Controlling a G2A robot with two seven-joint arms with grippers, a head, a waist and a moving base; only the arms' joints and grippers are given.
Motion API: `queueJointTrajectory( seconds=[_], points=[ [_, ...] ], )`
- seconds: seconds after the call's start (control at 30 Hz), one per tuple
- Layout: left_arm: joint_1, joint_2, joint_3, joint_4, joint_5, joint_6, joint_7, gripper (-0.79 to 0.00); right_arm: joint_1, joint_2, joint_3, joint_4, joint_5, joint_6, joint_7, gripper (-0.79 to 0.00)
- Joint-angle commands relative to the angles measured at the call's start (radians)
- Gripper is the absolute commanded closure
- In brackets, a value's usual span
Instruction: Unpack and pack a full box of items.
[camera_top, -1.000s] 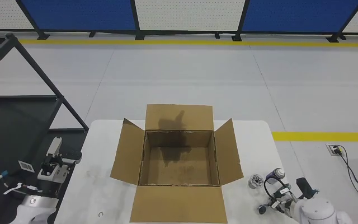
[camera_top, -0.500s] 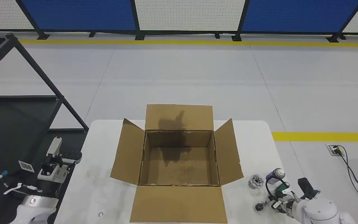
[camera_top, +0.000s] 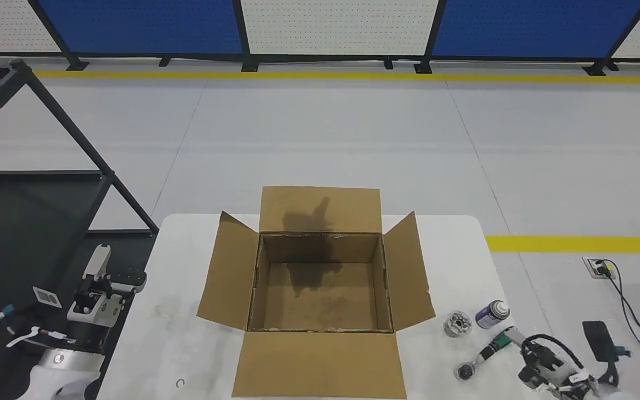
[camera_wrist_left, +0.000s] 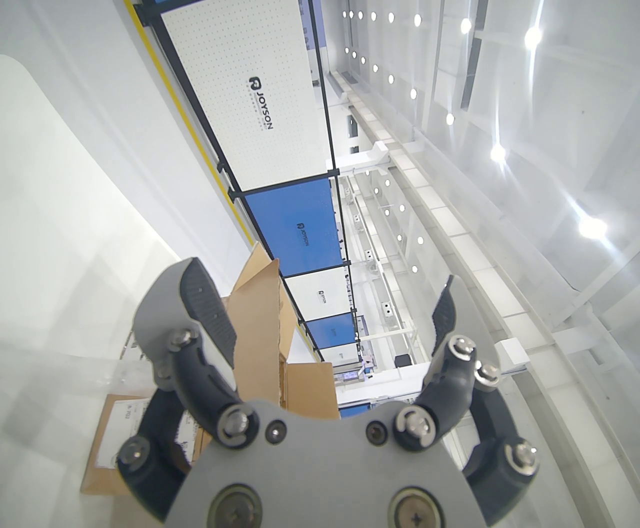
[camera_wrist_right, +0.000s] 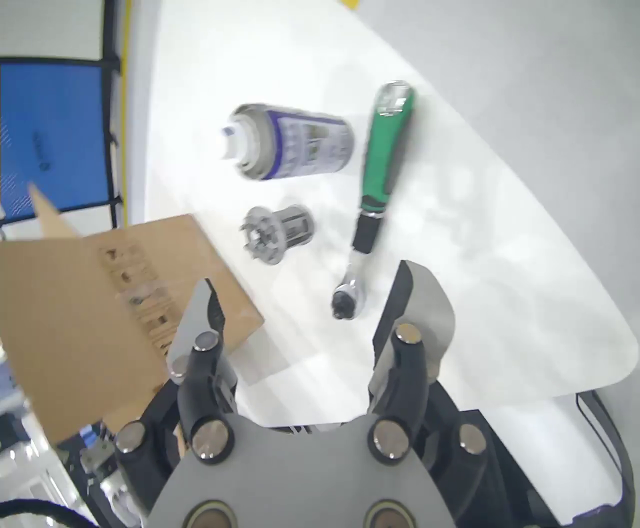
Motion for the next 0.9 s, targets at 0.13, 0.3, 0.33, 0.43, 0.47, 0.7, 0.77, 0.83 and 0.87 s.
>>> queueJointTrajectory(
  seconds=[0.13, 0.3, 0.33, 0.43, 0.47, 0.7, 0.77, 0.83, 0.87],
  points=[
    [0.0, 0.0, 0.0, 0.0, 0.0, 0.0, 0.0, -0.785, -0.065, -0.003, 0.026, -0.068, 0.07, -0.11, -0.036, -0.785],
    [0.0, 0.0, 0.0, 0.0, 0.0, 0.0, 0.0, -0.785, -0.065, -0.003, 0.026, -0.068, 0.07, -0.11, -0.036, -0.785],
    [0.0, 0.0, 0.0, 0.0, 0.0, 0.0, 0.0, -0.785, -0.065, -0.003, 0.026, -0.068, 0.07, -0.11, -0.036, -0.785],
    [0.0, 0.0, 0.0, 0.0, 0.0, 0.0, 0.0, -0.785, -0.065, -0.003, 0.026, -0.068, 0.07, -0.11, -0.036, -0.785],
    [0.0, 0.0, 0.0, 0.0, 0.0, 0.0, 0.0, -0.785, -0.065, -0.003, 0.026, -0.068, 0.07, -0.11, -0.036, -0.785],
    [0.0, 0.0, 0.0, 0.0, 0.0, 0.0, 0.0, -0.785, -0.065, -0.003, 0.026, -0.068, 0.07, -0.11, -0.036, -0.785],
    [0.0, 0.0, 0.0, 0.0, 0.0, 0.0, 0.0, -0.785, -0.065, -0.003, 0.026, -0.068, 0.07, -0.11, -0.036, -0.785],
    [0.0, 0.0, 0.0, 0.0, 0.0, 0.0, 0.0, -0.785, -0.07, -0.001, 0.007, -0.074, 0.041, -0.119, -0.049, -0.785],
    [0.0, 0.0, 0.0, 0.0, 0.0, 0.0, 0.0, -0.785, -0.072, 0.001, -0.012, -0.076, -0.002, -0.096, -0.053, -0.785]
  ],
)
